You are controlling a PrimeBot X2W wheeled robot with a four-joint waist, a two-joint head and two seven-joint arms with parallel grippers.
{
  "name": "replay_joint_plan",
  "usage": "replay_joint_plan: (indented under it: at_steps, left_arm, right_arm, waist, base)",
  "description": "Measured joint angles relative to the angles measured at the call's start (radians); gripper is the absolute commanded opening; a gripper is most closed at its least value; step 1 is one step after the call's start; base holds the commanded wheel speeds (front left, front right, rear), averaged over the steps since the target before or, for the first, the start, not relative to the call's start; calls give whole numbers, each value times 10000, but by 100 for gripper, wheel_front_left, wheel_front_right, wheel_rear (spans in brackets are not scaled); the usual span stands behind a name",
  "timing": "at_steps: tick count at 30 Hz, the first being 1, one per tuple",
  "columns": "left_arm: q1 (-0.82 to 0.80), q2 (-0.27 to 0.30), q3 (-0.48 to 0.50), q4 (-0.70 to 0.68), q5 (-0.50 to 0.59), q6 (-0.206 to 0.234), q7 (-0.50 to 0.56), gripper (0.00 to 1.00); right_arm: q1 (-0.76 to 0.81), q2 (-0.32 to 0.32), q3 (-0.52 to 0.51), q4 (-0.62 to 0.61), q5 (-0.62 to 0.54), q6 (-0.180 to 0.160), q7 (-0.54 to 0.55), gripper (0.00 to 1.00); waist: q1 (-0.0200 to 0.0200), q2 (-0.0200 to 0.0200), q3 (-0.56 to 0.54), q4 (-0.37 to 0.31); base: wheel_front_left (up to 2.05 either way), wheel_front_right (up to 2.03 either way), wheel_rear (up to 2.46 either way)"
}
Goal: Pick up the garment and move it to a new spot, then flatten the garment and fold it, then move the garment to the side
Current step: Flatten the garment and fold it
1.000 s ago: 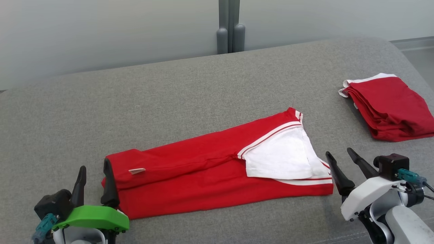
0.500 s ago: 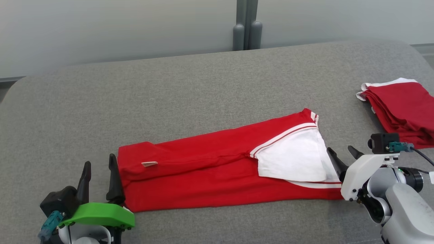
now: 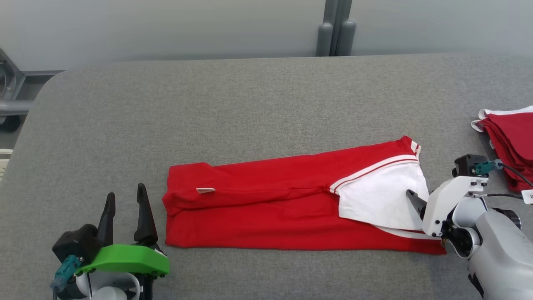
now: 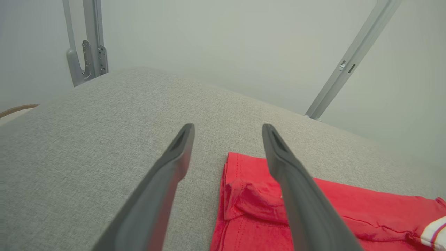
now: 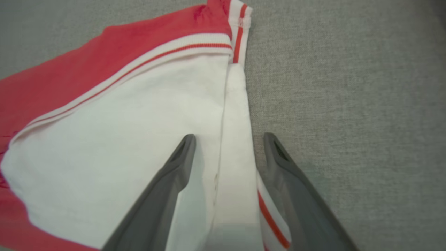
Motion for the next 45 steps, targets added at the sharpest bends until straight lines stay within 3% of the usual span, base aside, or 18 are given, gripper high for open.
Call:
replay_joint_plan:
  at_steps: [13,19,20,21,24,32,43,45]
  left_arm:
    - [-6,-125,134,134,232,-134,0,100]
    - [9,-157,134,167,259,-151,0,100]
    - [10,-161,132,178,259,-167,0,100]
    - [10,-171,130,188,259,-173,0,100]
    - [14,-174,130,234,259,-176,0,100]
    - [186,-151,119,318,259,-174,-2,100]
    - [313,-134,33,155,257,-132,46,100]
    - [327,-121,33,144,257,-128,46,100]
  right_arm:
    - [-521,345,508,779,556,0,232,100]
    - [-749,403,1181,1223,155,0,146,98]
    - [-803,412,1321,1317,-8,0,127,67]
    - [-855,439,1411,1415,-107,0,46,44]
    - [-919,593,1519,1710,-211,0,-234,0]
    - [-1145,625,1352,2063,-61,10,-1070,0]
    - [-1271,-1271,838,1273,372,8,-1212,0]
    - [-1271,-1356,732,1137,430,8,-1185,0]
  waist:
    - [0,-1,-59,251]
    - [0,0,-98,201]
    - [0,0,-103,192]
    - [0,0,-109,183]
    - [0,0,-135,143]
    - [0,0,-321,-174]
    - [0,0,-581,-1020]
    - [0,0,-580,-1144]
  base:
    - [0,0,0]
    - [0,0,0]
    - [0,0,0]
    - [0,0,0]
    - [0,0,0]
    - [0,0,0]
    - [0,0,0]
    - [0,0,0]
